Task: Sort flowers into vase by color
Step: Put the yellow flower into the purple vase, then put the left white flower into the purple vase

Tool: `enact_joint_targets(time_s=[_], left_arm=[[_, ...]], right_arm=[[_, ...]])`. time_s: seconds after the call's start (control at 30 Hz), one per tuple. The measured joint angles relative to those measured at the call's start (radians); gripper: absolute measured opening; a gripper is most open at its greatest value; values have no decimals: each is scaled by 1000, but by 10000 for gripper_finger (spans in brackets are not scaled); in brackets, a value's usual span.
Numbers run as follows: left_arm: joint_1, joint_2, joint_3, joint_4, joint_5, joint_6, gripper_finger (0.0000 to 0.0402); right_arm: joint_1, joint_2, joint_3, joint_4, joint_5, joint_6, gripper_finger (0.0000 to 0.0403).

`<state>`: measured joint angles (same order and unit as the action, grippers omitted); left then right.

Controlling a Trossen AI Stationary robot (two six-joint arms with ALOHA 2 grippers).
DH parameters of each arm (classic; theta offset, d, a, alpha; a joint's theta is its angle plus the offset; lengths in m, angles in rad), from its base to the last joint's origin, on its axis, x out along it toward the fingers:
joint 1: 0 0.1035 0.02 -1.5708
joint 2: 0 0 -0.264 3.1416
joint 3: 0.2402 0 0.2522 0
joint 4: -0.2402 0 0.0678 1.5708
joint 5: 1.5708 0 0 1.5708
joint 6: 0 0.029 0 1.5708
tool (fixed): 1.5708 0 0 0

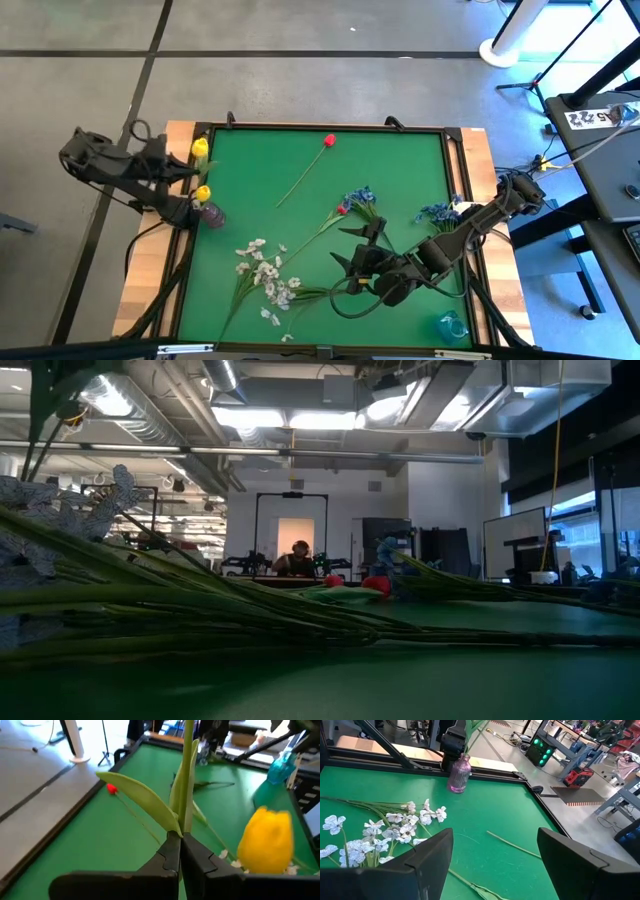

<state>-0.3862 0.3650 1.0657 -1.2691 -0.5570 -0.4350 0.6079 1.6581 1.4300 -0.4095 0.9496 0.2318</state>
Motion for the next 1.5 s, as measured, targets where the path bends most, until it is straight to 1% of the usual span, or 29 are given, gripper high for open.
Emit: enact_joint_targets(time_s=[0.1, 0.2, 0.27, 0.37, 0.5, 0.67, 0.73, 0.8, 0.9, 0.97, 1.07, 1.13, 1.3, 1.43, 1.5], left_arm=[[0, 1, -65, 7, 27, -20, 0], [0, 1, -112, 8, 73, -71, 0], [0, 1, -128, 7, 112, -104, 1], [0, 1, -129, -1, 139, -153, 12], [0, 3, -88, -59, 156, -216, 48], [0, 3, -7, -102, 164, -240, 97], [0, 3, 27, -110, 205, -252, 108], [0, 3, 55, -110, 270, -287, 112], [0, 4, 97, -108, 370, -340, 109], [0, 4, 118, -88, 406, -352, 103], [0, 4, 127, 8, 458, -323, 94], [0, 5, 128, 85, 503, -268, 91], [0, 37, 128, 247, 560, -108, 89], [0, 114, 128, 375, 616, -6, 89], [0, 173, 128, 437, 665, 33, 89]], right_arm=[[0, 0, 0, 0, 0, 0, 289], [0, 0, 0, 0, 0, 0, 289], [0, 0, 0, 0, 0, 0, 289], [0, 0, 0, 0, 0, 0, 289], [0, 0, 0, 0, 0, 0, 289], [0, 0, 0, 0, 0, 0, 289], [0, 0, 0, 0, 0, 0, 289], [0, 0, 0, 0, 0, 0, 289], [0, 0, 0, 0, 0, -1, 289], [0, 0, 0, 0, 0, -1, 289], [0, 0, 0, -4, 0, -1, 289], [0, 0, 0, -6, 0, -1, 289], [0, 0, 0, -6, 0, -1, 289], [0, 0, 0, -2, 1, -1, 289], [0, 0, 0, -1, 9, -1, 289]])
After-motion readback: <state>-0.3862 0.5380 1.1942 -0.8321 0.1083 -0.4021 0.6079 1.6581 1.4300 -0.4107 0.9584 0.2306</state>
